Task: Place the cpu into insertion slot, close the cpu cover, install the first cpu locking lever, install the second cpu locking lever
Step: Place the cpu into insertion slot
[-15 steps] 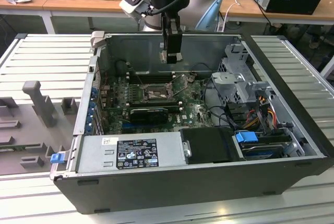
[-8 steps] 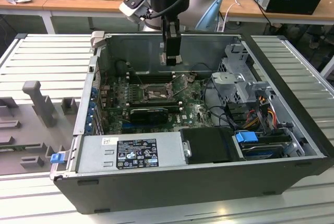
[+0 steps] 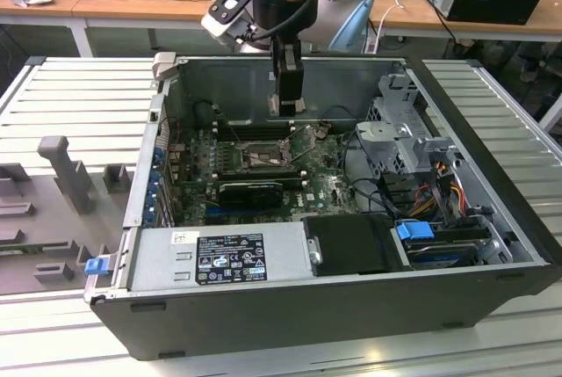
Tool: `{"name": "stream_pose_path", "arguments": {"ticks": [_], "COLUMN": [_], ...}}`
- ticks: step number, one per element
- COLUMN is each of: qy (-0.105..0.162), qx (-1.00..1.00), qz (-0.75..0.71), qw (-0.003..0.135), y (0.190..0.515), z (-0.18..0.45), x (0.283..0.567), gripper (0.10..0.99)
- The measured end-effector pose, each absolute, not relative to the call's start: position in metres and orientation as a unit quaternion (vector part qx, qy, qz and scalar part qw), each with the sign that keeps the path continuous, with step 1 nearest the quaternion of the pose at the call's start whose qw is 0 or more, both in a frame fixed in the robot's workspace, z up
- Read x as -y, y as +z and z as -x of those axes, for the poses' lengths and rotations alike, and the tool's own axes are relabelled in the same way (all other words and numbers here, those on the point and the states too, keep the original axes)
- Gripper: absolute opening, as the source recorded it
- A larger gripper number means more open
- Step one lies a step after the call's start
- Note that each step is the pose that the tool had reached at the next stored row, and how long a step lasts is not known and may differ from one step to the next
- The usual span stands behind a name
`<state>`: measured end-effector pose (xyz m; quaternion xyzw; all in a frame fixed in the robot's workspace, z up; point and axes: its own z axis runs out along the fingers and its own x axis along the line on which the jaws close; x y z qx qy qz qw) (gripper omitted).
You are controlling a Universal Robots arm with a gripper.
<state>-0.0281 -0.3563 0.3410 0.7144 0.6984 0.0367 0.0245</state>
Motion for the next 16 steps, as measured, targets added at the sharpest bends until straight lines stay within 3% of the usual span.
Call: {"name": "stream_pose_path", "arguments": {"ticks": [16], "qy": [0.037], "qx": [-0.698], "qz": [-0.714], "qw": [0.025], "y": [0.332], "z": [0.0281], "x": [0.3563], "gripper": [0.525]}}
